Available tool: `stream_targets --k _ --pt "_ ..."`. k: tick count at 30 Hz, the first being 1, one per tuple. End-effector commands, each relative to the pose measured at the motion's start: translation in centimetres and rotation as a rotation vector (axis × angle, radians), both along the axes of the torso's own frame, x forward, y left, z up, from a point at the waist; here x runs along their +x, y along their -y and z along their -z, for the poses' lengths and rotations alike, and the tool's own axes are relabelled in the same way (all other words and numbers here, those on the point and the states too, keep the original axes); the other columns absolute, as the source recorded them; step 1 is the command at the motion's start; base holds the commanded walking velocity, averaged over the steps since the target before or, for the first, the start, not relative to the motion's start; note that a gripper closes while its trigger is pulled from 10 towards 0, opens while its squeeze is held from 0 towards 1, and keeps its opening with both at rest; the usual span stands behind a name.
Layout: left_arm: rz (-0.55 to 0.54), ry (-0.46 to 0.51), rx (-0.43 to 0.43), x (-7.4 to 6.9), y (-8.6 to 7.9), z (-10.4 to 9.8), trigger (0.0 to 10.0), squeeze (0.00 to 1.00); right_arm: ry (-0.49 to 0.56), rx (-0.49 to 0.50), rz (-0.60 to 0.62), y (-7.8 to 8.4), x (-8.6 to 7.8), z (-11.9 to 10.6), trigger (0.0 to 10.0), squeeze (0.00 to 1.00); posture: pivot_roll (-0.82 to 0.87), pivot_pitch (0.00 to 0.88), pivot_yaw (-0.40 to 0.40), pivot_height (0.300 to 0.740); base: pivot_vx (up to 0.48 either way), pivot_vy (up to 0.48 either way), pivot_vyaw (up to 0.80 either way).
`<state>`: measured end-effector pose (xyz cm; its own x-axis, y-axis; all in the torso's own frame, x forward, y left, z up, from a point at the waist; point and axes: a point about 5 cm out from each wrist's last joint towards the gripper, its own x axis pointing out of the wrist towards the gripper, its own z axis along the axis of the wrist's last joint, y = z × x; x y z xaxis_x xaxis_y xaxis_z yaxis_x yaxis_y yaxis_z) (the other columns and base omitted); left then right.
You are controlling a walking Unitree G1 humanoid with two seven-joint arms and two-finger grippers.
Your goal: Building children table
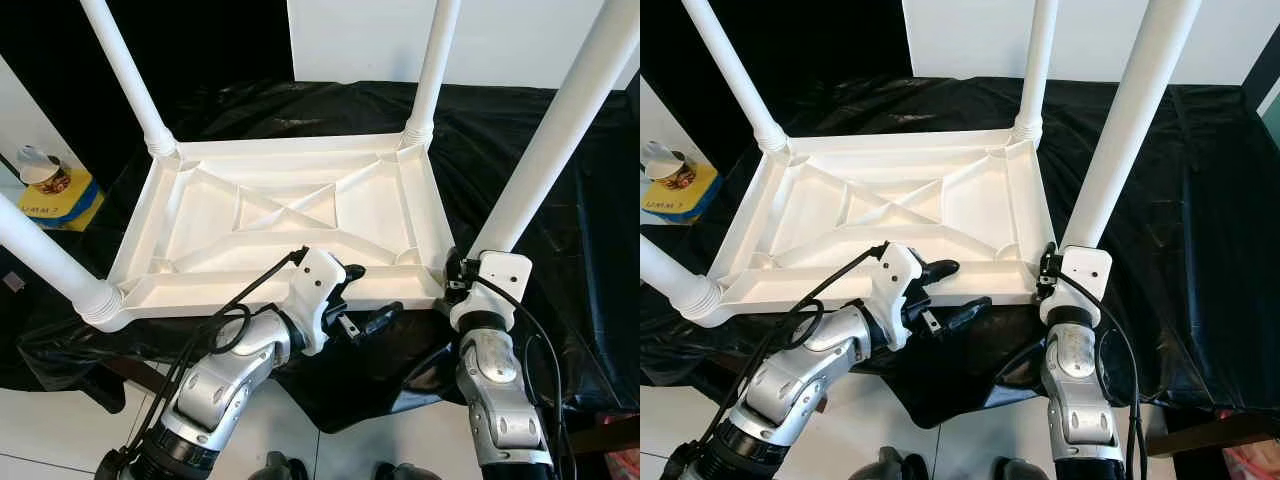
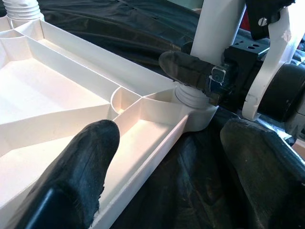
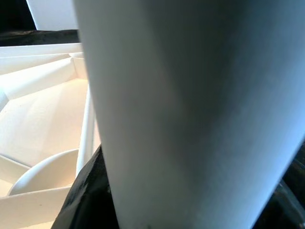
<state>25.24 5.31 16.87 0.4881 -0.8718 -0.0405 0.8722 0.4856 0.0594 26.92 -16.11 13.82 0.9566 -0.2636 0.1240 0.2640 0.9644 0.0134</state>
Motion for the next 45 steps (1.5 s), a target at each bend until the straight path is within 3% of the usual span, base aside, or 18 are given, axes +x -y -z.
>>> stream_targets --k 1,4,5,8,21,22,35,39,40,43,44,45 --pt "0.029 -0.015 0.006 -0.5 0.0 0.2 10.0 0.00 -0.099 0.011 0.035 0.4 -0.5 1.9 10.0 0.00 -0.04 0.150 0.026 0.740 0.000 0.000 0.00" --pt "0.028 -0.015 0.006 -0.5 0.0 0.2 10.0 0.00 -0.095 0.009 0.033 0.4 -0.5 1.8 10.0 0.00 -0.04 0.150 0.027 0.740 0.000 0.000 0.00" --pt "0.028 -0.015 0.007 -0.5 0.0 0.2 10.0 0.00 -0.081 0.009 0.024 0.4 -0.5 1.6 10.0 0.96 -0.04 0.150 0.028 0.740 0.000 0.000 0.00" --pt "0.027 -0.015 0.008 -0.5 -0.1 0.2 10.0 0.00 -0.062 0.009 0.006 0.4 -0.6 1.3 10.0 1.00 -0.04 0.152 0.031 0.740 0.000 0.000 0.00" --pt "0.028 -0.016 0.013 -0.5 -0.1 0.2 10.0 0.00 0.030 -0.043 -0.174 2.2 -0.2 -0.4 10.0 1.00 -0.04 0.163 0.038 0.740 0.000 0.000 0.00" --pt "0.028 -0.014 0.012 -0.5 -0.2 0.0 10.0 0.00 0.050 -0.063 -0.248 2.5 0.0 -1.0 10.0 0.00 -0.04 0.165 0.037 0.740 0.000 0.000 0.00" --pt "0.018 0.003 0.014 -0.1 0.0 0.0 10.0 0.00 -0.007 -0.118 -0.581 2.3 1.8 -0.9 10.0 0.00 -0.03 0.140 0.018 0.740 0.000 0.000 0.00" --pt "0.014 0.010 0.010 0.1 0.0 -0.2 10.0 0.00 -0.025 -0.153 -0.600 2.9 2.5 -0.7 10.0 0.00 -0.03 0.139 0.016 0.740 0.000 0.000 0.00" --pt "0.013 0.010 0.009 0.1 0.0 -0.2 10.0 0.00 -0.031 -0.164 -0.589 3.1 2.7 -0.6 1.6 0.00 -0.03 0.136 0.011 0.740 0.000 0.000 0.00" --pt "0.011 0.010 0.010 0.1 0.0 -0.1 10.0 0.00 -0.037 -0.171 -0.584 3.4 2.9 -0.5 1.6 0.00 -0.03 0.136 0.010 0.740 0.000 0.000 0.00" --pt "0.009 0.010 0.009 0.1 0.0 -0.1 10.0 0.00 -0.046 -0.181 -0.573 3.6 3.0 -0.4 0.0 0.00 -0.03 0.136 0.007 0.740 0.000 0.000 0.00" --pt "0.008 0.010 0.008 0.1 0.0 -0.1 10.0 0.00 -0.050 -0.182 -0.563 3.7 3.0 -0.3 0.0 0.00 -0.02 0.136 0.006 0.740 0.000 0.000 0.00"
